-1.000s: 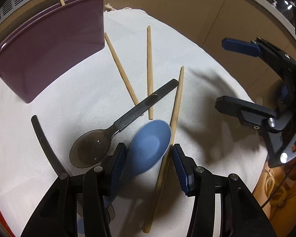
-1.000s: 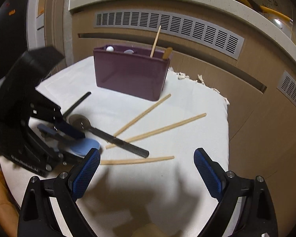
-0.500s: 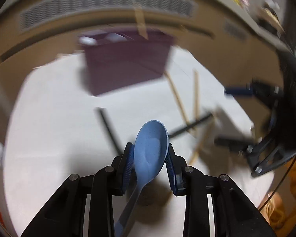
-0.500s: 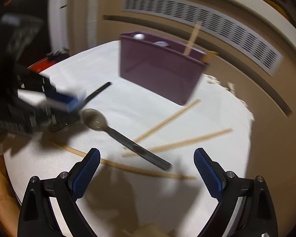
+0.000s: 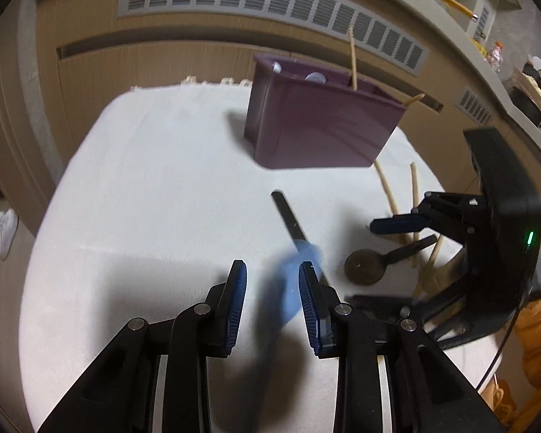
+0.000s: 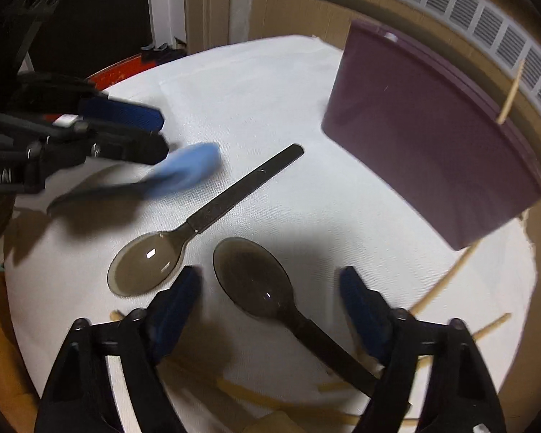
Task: Organize utensils
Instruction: 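Lift the blue spoon with the left tool while the right grasps a metal spoon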
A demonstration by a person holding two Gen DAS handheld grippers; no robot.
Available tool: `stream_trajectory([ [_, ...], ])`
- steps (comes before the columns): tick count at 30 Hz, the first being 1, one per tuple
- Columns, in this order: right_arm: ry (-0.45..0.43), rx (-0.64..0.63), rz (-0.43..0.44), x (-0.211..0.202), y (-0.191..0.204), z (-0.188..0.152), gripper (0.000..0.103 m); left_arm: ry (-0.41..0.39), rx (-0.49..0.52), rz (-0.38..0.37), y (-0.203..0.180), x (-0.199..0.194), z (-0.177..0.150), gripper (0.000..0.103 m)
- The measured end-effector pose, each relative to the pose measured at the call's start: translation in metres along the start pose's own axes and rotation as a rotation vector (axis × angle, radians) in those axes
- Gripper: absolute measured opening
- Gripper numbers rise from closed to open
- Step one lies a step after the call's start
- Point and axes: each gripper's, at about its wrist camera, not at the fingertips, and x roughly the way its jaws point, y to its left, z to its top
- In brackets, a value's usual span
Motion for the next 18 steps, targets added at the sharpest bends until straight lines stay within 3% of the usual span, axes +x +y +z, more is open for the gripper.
stream_trajectory([
  [2, 0.015, 0.049, 0.041, 0.003, -0.007, 0.004, 0.058, 0.01, -0.007, 0.003, 0.002, 0.003, -0.002, 0.031],
  [3, 0.015, 0.07, 0.044, 0.003, -0.01, 0.005, 0.048, 0.015, -0.007, 0.001, 0.003, 0.004, -0.003, 0.031],
  [5, 0.017, 0.095, 0.027, 0.002, -0.017, 0.006, 0.039, 0.026, -0.004, -0.007, 0.002, 0.004, -0.004, 0.032],
  [8, 0.018, 0.179, 0.006, 0.003, -0.035, 0.004, 0.038, 0.038, 0.026, -0.029, -0.004, 0.003, -0.006, 0.034],
  [13, 0.004, 0.259, -0.025, 0.001, -0.057, -0.007, 0.039, 0.072, 0.14, -0.063, -0.023, 0.008, -0.006, 0.045],
  [18, -0.031, 0.267, -0.038, -0.012, -0.052, -0.026, 0.043, 0.114, 0.169, -0.009, -0.024, 0.025, 0.003, 0.045],
])
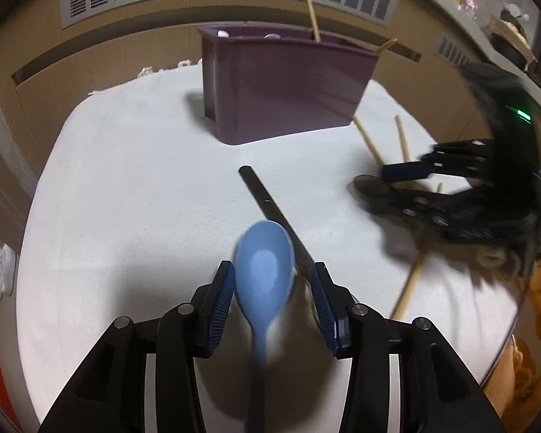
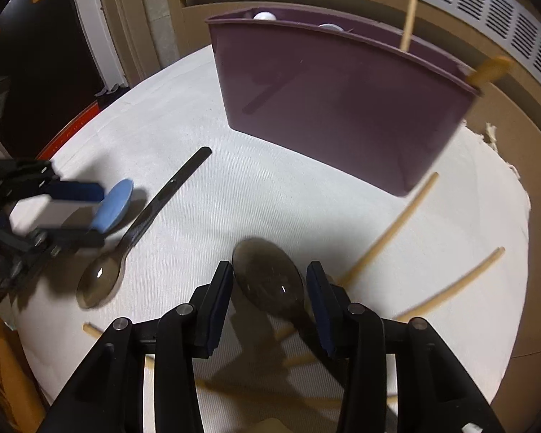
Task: Organize utensils
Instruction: 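Lift the blue spoon with the left tool while the right grasps a metal spoon, then carry the blue spoon and metal spoon toward the purple caddy with both tools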
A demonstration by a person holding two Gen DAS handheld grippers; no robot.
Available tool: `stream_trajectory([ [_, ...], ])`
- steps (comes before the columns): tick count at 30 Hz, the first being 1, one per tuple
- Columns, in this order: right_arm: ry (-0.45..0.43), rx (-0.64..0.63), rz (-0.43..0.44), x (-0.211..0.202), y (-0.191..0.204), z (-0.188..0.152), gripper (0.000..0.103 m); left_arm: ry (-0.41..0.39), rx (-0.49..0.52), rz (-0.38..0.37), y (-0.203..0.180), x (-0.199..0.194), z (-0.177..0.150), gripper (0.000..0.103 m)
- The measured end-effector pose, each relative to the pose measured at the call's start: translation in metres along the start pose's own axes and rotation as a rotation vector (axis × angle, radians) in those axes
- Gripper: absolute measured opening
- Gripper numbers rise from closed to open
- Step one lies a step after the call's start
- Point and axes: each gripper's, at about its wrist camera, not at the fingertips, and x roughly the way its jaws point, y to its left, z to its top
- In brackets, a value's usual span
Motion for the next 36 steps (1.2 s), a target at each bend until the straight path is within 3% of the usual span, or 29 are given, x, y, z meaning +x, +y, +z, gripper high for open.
stream_trajectory([
  [5, -0.013, -0.064, -0.017, -0.01, -0.006, -0.015, 0.048, 0.04, -0.021, 0.007, 0.005, 0.015, 0.008, 0.044],
  [6, -0.011, -0.08, -0.019, -0.011, -0.007, -0.017, 0.048, 0.04, -0.025, 0.01, 0.005, 0.015, 0.01, 0.04],
  [7, -0.011, -0.094, -0.022, -0.011, -0.006, -0.016, 0.048, 0.037, -0.025, 0.013, 0.004, 0.015, 0.011, 0.035],
  [15, -0.009, -0.113, -0.011, 0.007, -0.011, 0.003, 0.048, -0.013, -0.01, 0.053, -0.005, -0.002, 0.001, 0.035],
  [16, 0.004, -0.102, 0.0, 0.011, -0.011, 0.006, 0.046, -0.021, -0.012, 0.056, -0.005, -0.005, 0.0, 0.035],
  [17, 0.006, -0.094, 0.011, 0.012, -0.012, 0.007, 0.036, -0.027, -0.014, 0.058, -0.005, -0.007, -0.002, 0.035],
  [22, -0.006, -0.124, -0.043, -0.003, 0.006, 0.0, 0.034, -0.05, -0.035, 0.057, -0.007, -0.018, -0.006, 0.035],
  [30, -0.154, -0.006, -0.01, -0.076, 0.006, -0.019, 0.034, -0.151, -0.03, 0.079, -0.033, -0.053, -0.005, 0.035],
  [36, -0.36, 0.059, -0.001, -0.16, 0.0, -0.015, 0.031, -0.338, 0.034, 0.08, -0.073, -0.118, 0.032, 0.035],
])
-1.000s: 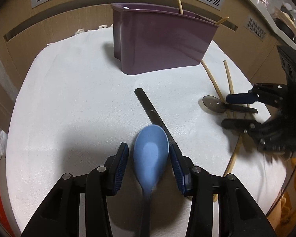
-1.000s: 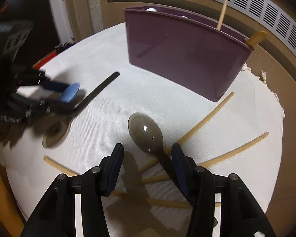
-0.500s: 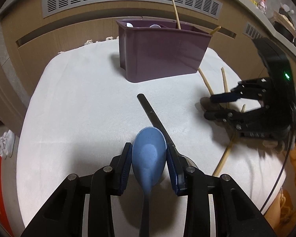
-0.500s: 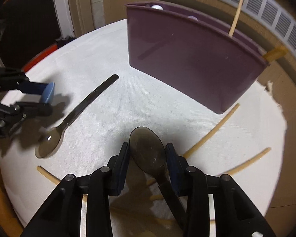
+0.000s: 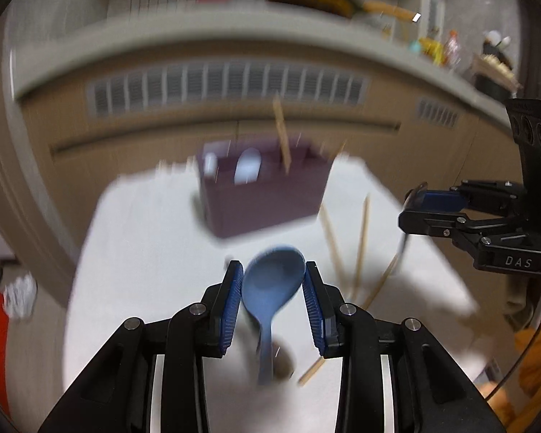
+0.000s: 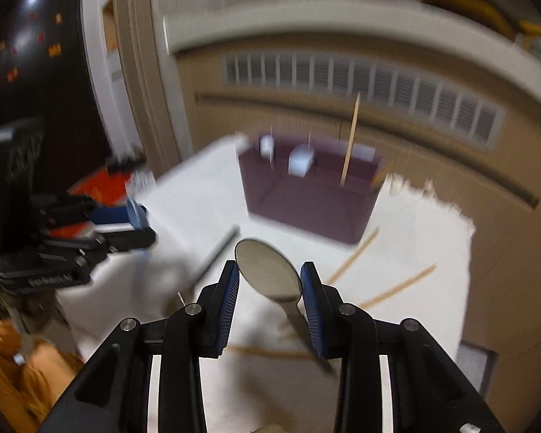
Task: Organize utensils
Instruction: 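Carry the blue spoon and metal spoon toward the purple caddy with both tools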
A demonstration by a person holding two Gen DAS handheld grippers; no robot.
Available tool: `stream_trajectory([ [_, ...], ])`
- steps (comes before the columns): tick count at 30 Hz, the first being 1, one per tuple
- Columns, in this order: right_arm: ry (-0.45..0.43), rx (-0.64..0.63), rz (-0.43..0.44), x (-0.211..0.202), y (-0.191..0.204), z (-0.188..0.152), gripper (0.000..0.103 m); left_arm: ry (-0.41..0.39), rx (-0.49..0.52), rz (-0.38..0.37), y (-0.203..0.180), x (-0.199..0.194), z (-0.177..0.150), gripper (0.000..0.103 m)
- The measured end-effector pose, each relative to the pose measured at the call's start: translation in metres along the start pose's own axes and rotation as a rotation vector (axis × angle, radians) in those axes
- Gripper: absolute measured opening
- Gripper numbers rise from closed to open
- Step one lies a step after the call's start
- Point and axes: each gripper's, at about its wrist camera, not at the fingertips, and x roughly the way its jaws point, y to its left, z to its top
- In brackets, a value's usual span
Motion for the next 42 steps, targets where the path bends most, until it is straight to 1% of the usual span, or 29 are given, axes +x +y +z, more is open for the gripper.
stream_trajectory([
  [1, -0.055, 0.001, -0.012, -0.018, 0.0, 0.012, 0.028, -0.033, 0.015, 0.002, -0.004, -0.008, 0.012, 0.035],
  [2, -0.101, 0.0, -0.024, -0.031, 0.0, 0.021, 0.008, -0.08, 0.038, 0.005, -0.01, -0.018, 0.027, 0.034],
  [4, -0.179, 0.007, -0.04, -0.055, 0.0, 0.047, 0.007, -0.169, 0.068, 0.007, -0.02, -0.035, 0.061, 0.034],
  [7, -0.29, 0.022, -0.085, -0.084, -0.005, 0.089, 0.007, -0.26, 0.065, 0.009, -0.026, -0.047, 0.107, 0.034],
  [8, -0.309, 0.029, -0.098, -0.09, -0.008, 0.101, 0.007, -0.281, 0.063, 0.013, -0.027, -0.05, 0.117, 0.034],
  [10, -0.33, 0.049, -0.097, -0.098, -0.013, 0.116, 0.007, -0.308, 0.06, 0.017, -0.026, -0.054, 0.133, 0.034],
  [13, -0.329, 0.061, -0.083, -0.101, -0.021, 0.123, 0.007, -0.312, 0.046, 0.015, -0.02, -0.053, 0.14, 0.034],
  [16, -0.281, 0.055, -0.073, -0.091, -0.023, 0.111, 0.007, -0.272, 0.033, 0.013, -0.016, -0.044, 0.127, 0.034],
  [19, -0.163, 0.061, -0.049, -0.061, -0.026, 0.086, 0.007, -0.203, 0.013, 0.017, -0.008, -0.029, 0.102, 0.034],
  [22, -0.043, 0.085, -0.039, -0.019, -0.028, 0.053, 0.007, -0.142, -0.013, 0.04, 0.002, -0.012, 0.071, 0.034],
  [23, 0.001, 0.101, -0.036, -0.001, -0.028, 0.038, 0.01, -0.126, -0.019, 0.044, 0.005, -0.008, 0.061, 0.034],
  [25, 0.066, 0.085, -0.041, 0.025, -0.022, 0.016, 0.024, -0.091, -0.035, 0.045, 0.013, 0.0, 0.042, 0.034],
  [26, 0.114, 0.049, -0.021, 0.042, -0.014, 0.003, 0.034, -0.078, -0.045, 0.044, 0.018, 0.002, 0.035, 0.034],
  [27, 0.144, 0.021, -0.011, 0.053, -0.007, -0.005, 0.037, -0.067, -0.055, 0.045, 0.023, 0.004, 0.029, 0.034],
  [29, 0.209, -0.065, 0.005, 0.075, 0.011, -0.019, 0.037, -0.06, -0.078, 0.056, 0.036, 0.005, 0.018, 0.034],
  [32, 0.26, -0.178, 0.022, 0.101, 0.03, -0.026, 0.037, -0.065, -0.109, 0.069, 0.054, 0.004, 0.01, 0.034],
  [35, 0.289, -0.24, 0.035, 0.126, 0.044, -0.022, 0.037, -0.062, -0.14, 0.079, 0.07, 0.005, 0.001, 0.034],
  [39, 0.304, -0.287, 0.094, 0.156, 0.067, -0.01, 0.037, -0.051, -0.17, 0.087, 0.086, 0.008, -0.007, 0.034],
  [42, 0.303, -0.332, 0.122, 0.178, 0.084, -0.004, 0.034, -0.041, -0.179, 0.082, 0.094, 0.009, -0.011, 0.034],
])
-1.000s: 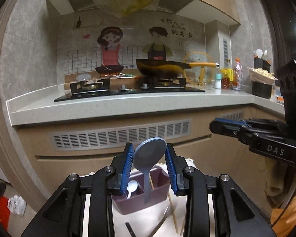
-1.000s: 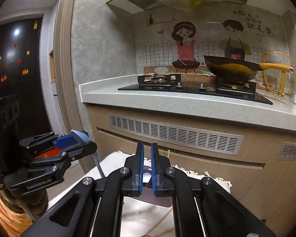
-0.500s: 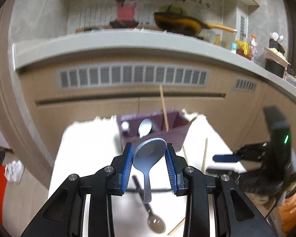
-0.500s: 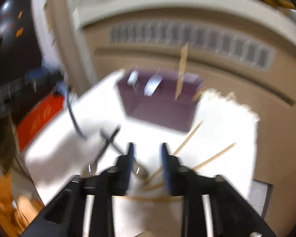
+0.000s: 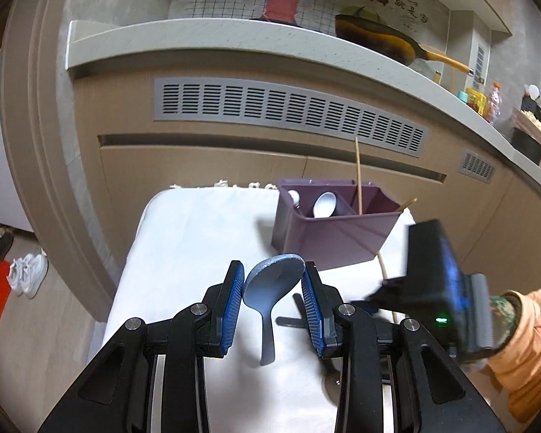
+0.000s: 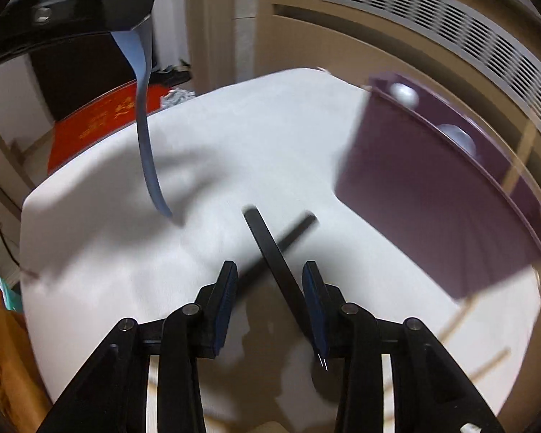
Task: Organize utensils
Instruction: 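Carry the blue spoon and metal spoon toward the purple caddy with both tools, then lower the blue spoon and metal spoon into the caddy and open both tools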
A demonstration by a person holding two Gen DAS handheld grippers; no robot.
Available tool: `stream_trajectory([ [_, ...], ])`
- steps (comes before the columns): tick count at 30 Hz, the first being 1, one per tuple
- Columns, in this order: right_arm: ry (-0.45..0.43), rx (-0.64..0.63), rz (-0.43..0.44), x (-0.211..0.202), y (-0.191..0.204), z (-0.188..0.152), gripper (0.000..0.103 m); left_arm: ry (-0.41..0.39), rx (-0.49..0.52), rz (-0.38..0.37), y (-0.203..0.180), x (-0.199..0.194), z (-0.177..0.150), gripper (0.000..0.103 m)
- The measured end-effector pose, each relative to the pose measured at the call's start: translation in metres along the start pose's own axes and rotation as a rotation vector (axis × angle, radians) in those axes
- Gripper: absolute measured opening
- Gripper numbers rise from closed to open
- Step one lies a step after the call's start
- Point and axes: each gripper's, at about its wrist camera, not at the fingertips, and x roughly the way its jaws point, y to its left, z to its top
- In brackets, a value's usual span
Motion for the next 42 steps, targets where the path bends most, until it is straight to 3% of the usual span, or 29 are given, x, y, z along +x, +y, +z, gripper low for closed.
stream_trajectory([
  [5, 0.043, -0.037, 0.01, 0.029, 0.002, 0.013, 0.033, 0.016, -0.012, -0.014, 0.008, 0.001, -0.006, 0.034],
  [12, 0.086, 0.007, 0.014, 0.022, -0.013, 0.002, 0.031, 0.038, -0.032, -0.023, 0.009, 0.004, -0.011, 0.034],
  [13, 0.089, 0.025, 0.023, 0.019, -0.017, -0.003, 0.03, 0.04, -0.031, -0.025, 0.007, 0.004, -0.011, 0.034],
  [15, 0.09, 0.062, 0.024, 0.013, -0.022, -0.009, 0.017, 0.045, -0.028, -0.029, 0.002, 0.005, -0.012, 0.034],
  [19, 0.06, 0.135, 0.018, -0.008, -0.024, -0.02, 0.011, 0.056, -0.014, -0.025, -0.007, 0.001, -0.015, 0.034],
  [28, -0.157, 0.245, 0.007, -0.122, -0.029, -0.06, 0.011, 0.052, 0.036, -0.053, -0.044, -0.014, -0.017, 0.034],
  [33, -0.331, 0.281, 0.003, -0.183, -0.032, -0.055, 0.011, -0.005, 0.075, -0.062, -0.072, -0.028, 0.0, 0.034],
  [38, -0.532, 0.308, -0.099, -0.246, -0.05, -0.019, 0.011, -0.092, 0.142, -0.066, -0.1, -0.039, 0.043, 0.034],
  [42, -0.643, 0.324, -0.198, -0.285, -0.069, 0.014, 0.011, -0.203, 0.163, -0.053, -0.111, -0.042, 0.105, 0.034],
])
